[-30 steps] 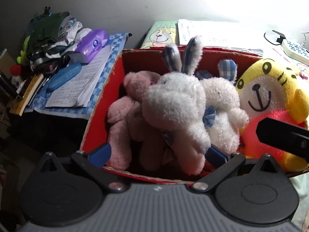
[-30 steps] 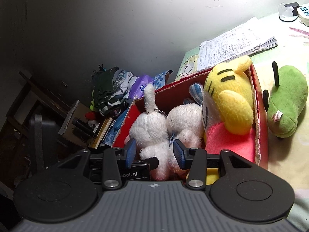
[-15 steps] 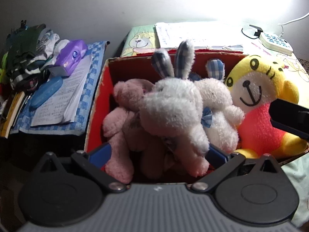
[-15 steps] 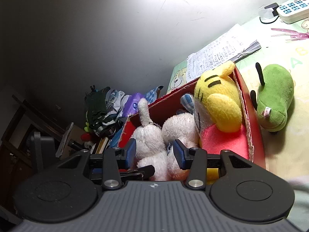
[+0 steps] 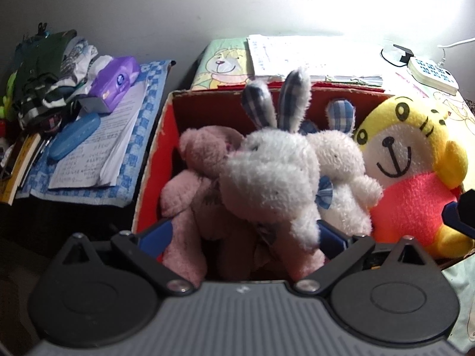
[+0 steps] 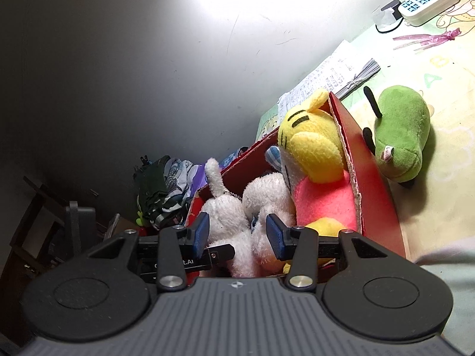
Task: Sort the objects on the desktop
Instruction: 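Withdraw both grippers from the red box and turn toward the green plush, then move both grippers down to the green bean plush on the bed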
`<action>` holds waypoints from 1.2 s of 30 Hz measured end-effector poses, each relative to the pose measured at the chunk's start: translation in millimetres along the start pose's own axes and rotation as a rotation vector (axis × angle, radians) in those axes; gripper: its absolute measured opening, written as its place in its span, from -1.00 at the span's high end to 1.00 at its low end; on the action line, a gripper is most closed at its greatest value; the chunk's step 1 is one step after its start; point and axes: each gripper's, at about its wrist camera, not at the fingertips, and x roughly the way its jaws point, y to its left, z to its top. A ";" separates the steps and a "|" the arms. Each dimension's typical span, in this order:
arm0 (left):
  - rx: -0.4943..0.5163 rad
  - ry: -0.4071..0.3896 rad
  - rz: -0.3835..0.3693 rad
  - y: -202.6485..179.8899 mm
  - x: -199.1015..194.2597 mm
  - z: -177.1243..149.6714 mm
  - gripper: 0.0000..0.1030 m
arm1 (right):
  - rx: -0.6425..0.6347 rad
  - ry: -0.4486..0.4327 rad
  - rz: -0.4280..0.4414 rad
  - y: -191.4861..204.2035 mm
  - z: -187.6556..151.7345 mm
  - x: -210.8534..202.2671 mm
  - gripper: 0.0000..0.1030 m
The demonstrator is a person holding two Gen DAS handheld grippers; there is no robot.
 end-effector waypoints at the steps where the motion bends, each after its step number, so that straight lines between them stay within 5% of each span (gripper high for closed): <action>1: -0.011 -0.002 0.007 -2.0 -1.8 0.4 -0.95 | -0.005 0.009 0.011 -1.0 4.0 -0.5 0.10; 11: -0.115 -0.020 0.078 -27.6 -18.0 1.9 -0.95 | -0.061 0.039 0.163 -23.0 46.4 -28.3 0.10; 20: -0.202 -0.025 0.091 -46.8 -24.3 -3.4 -0.95 | -0.035 0.115 0.204 -53.5 59.3 -36.6 0.11; 27: -0.226 -0.103 -0.101 -53.4 -41.8 -5.4 -0.97 | 0.014 0.084 0.164 -83.3 73.3 -46.8 0.11; 31: -0.165 -0.153 -0.238 -73.8 -47.7 -3.1 -0.97 | 0.102 0.055 0.014 -113.4 81.0 -52.0 0.11; 36: -0.039 -0.155 -0.341 -108.2 -42.4 -0.3 -0.97 | 0.058 0.041 -0.121 -126.1 86.7 -47.0 0.11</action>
